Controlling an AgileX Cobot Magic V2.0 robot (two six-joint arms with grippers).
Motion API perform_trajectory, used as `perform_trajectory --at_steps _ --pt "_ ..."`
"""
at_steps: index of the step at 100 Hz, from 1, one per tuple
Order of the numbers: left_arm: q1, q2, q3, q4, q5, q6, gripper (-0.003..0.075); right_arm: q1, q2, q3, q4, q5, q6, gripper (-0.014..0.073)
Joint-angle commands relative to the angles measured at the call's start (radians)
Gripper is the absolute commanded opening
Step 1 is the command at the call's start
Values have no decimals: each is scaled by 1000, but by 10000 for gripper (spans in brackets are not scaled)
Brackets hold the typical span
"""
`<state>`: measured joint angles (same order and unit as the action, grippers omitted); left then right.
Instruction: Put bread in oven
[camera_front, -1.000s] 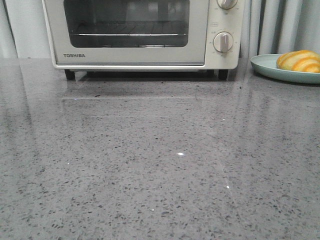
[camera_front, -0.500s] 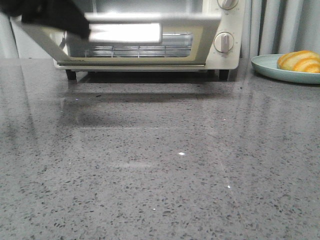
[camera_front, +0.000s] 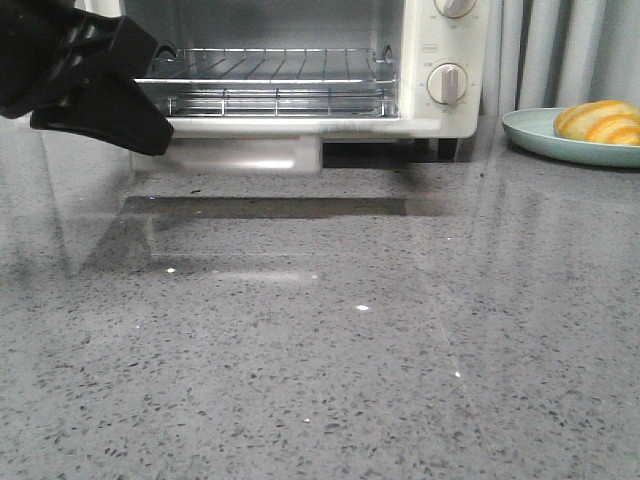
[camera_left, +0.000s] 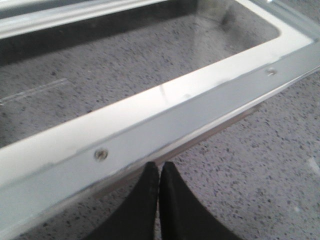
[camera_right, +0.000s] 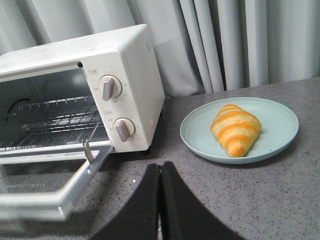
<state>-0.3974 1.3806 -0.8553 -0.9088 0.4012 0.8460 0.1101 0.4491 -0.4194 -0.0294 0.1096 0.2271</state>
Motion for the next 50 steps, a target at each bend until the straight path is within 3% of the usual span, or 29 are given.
perform_trajectory --at_steps 1,22,50 --pt "1 -26 -28 -24 14 -16 -22 1 10 -37 -11 -118 -6 -67" --pt "1 -37 -28 -24 90 -47 -22 1 103 -66 -31 -231 -6 -67" --pt "1 -290 -28 -24 106 -91 -22 -103 506 -531 -43 224 -6 -67"
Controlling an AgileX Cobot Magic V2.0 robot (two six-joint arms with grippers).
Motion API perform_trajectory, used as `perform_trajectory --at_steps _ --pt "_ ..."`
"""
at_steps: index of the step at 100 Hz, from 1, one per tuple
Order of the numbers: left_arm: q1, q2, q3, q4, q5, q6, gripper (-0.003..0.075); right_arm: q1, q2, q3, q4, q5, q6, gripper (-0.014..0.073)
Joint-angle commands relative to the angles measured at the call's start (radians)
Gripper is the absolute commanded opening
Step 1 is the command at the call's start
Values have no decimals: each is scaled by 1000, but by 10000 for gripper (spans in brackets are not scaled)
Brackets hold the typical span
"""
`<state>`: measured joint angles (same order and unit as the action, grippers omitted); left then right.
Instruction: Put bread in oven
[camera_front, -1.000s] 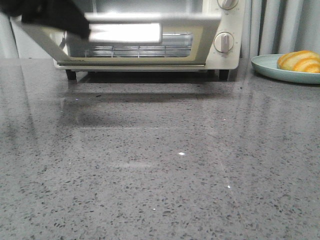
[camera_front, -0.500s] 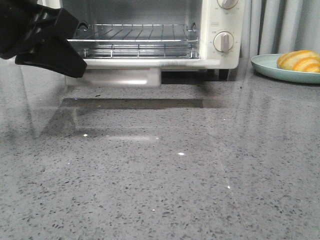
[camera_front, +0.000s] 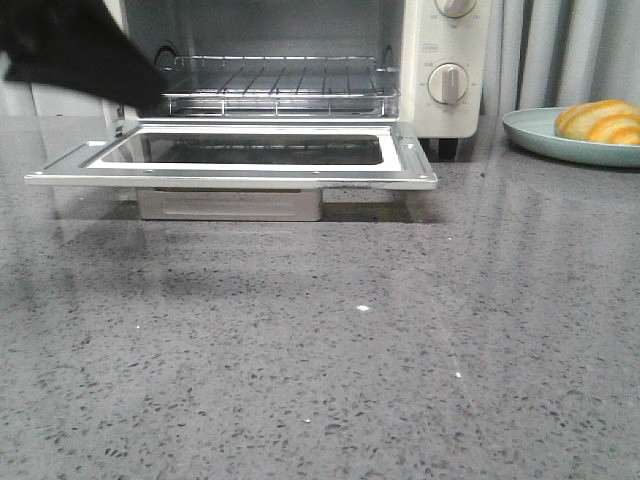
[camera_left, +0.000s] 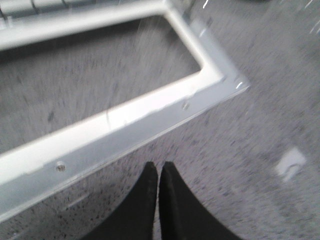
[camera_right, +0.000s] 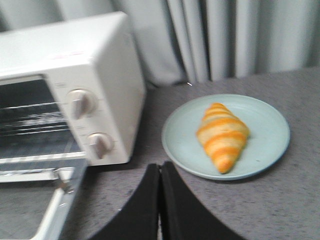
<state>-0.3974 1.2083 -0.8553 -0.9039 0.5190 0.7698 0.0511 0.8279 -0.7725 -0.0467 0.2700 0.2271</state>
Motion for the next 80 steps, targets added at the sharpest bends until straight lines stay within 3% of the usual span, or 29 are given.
perform_trajectory --at_steps 1,13,30,37,63,80 --pt "1 -135 -28 -29 -12 -15 -22 -48 138 -206 -26 83 -6 -67" --pt "1 -272 -28 -24 21 -15 -22 -91 311 -424 -36 217 -9 -13" --pt "1 -407 -28 18 67 -70 -22 -98 534 -655 -36 348 -80 253" --pt "1 -450 -28 48 69 -98 -22 -98 617 -722 -38 348 -80 321" --pt "1 -518 -28 243 93 -233 -22 -98 882 -836 -68 312 -80 319" --pt "1 -520 -28 251 183 -249 -22 -110 1004 -836 -81 280 -74 319"
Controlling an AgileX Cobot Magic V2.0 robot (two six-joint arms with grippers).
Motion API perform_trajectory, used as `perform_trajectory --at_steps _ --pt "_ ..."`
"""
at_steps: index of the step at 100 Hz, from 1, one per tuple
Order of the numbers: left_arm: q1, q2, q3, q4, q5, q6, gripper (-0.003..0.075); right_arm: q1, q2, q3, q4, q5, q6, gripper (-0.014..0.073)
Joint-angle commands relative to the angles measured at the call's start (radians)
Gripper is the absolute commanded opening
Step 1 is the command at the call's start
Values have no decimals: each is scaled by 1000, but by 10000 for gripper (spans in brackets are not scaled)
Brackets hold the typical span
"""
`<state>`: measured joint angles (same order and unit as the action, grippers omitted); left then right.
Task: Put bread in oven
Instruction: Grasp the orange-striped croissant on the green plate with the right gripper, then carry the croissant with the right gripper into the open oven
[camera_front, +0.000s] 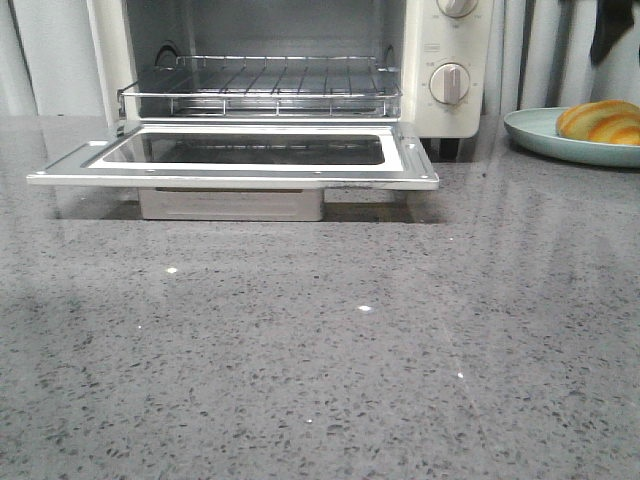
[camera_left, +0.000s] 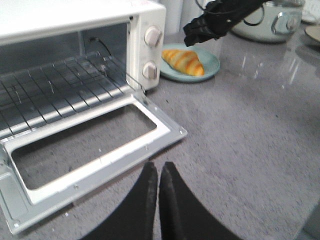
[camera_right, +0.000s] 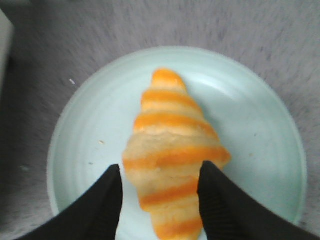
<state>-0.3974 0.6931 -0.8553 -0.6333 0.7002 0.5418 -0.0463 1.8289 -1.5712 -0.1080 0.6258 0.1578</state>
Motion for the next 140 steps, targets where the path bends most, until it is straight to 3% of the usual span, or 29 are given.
perform_trajectory --at_steps 1,17,24,31,36,55,71,85,103,121,140 --pt "1 -5 -28 -19 6 -21 -22 -15 8 -38 -20 -76 -5 319" --pt "1 -15 -28 -19 42 -29 -22 -29 97 -38 0 -87 -5 318" --pt "1 -24 -28 -19 42 -29 -22 -39 122 -38 43 -74 -5 268" --pt "1 -34 -28 -19 42 -29 -22 -50 136 -38 95 -45 -5 102" --pt "1 -41 -28 -19 42 -29 -22 -58 136 -38 117 -21 -5 -76" --pt "1 -60 -28 -17 42 -29 -22 -71 49 -67 135 -17 -3 -69" --pt "1 -78 -28 -17 42 -29 -22 -40 -173 -86 139 -17 -27 -69" --pt "1 -82 -28 -17 21 -29 -22 92 -381 -86 143 20 -143 -69" --pt "1 -82 -28 -17 -39 -29 -22 377 -527 -86 143 -49 -215 -69" --pt "1 -82 -28 -17 -58 -29 -22 602 -466 -86 143 -49 -339 -69" --pt "1 -91 -28 -30 -56 -29 -22 656 -284 -86 136 -34 -474 -69"
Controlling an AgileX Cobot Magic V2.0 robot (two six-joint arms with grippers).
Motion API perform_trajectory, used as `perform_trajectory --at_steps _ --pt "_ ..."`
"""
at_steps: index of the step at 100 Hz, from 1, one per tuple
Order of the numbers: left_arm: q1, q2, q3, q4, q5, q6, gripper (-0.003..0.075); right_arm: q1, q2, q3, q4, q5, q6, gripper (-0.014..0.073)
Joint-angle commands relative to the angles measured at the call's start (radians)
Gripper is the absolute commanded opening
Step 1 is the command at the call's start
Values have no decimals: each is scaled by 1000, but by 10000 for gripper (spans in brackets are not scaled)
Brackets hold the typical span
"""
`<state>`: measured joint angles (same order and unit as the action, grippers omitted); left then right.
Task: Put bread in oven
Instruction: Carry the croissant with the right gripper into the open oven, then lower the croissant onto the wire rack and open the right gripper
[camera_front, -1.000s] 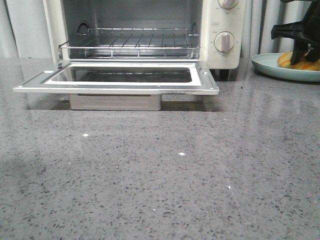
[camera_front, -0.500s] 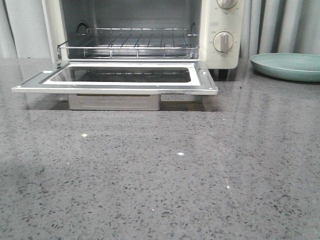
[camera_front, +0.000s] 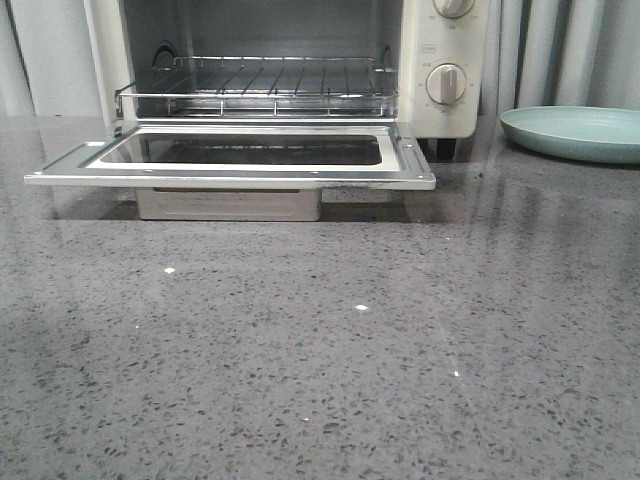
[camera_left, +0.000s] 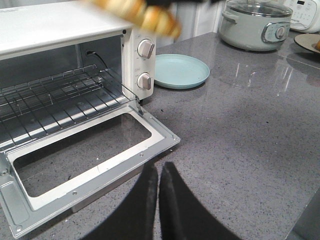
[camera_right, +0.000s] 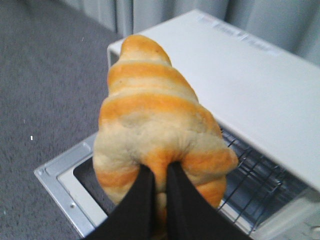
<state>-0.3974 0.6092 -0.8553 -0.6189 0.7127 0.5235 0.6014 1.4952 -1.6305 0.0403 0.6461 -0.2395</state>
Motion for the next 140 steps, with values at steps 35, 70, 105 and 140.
perform_trajectory --at_steps 35,70,105,140 --pt "1 -60 -28 -60 -65 -10 -22 8 262 -27 -212 -236 -79 -69" --pt "1 -90 -28 -73 -41 -10 -22 -34 330 -43 -244 -388 -77 -62" --pt "1 -95 -28 -73 -41 -10 -22 -74 337 -43 -244 -348 -52 432" --pt "3 -103 -28 -31 -91 -81 -22 -63 271 -43 -224 -318 -52 478"
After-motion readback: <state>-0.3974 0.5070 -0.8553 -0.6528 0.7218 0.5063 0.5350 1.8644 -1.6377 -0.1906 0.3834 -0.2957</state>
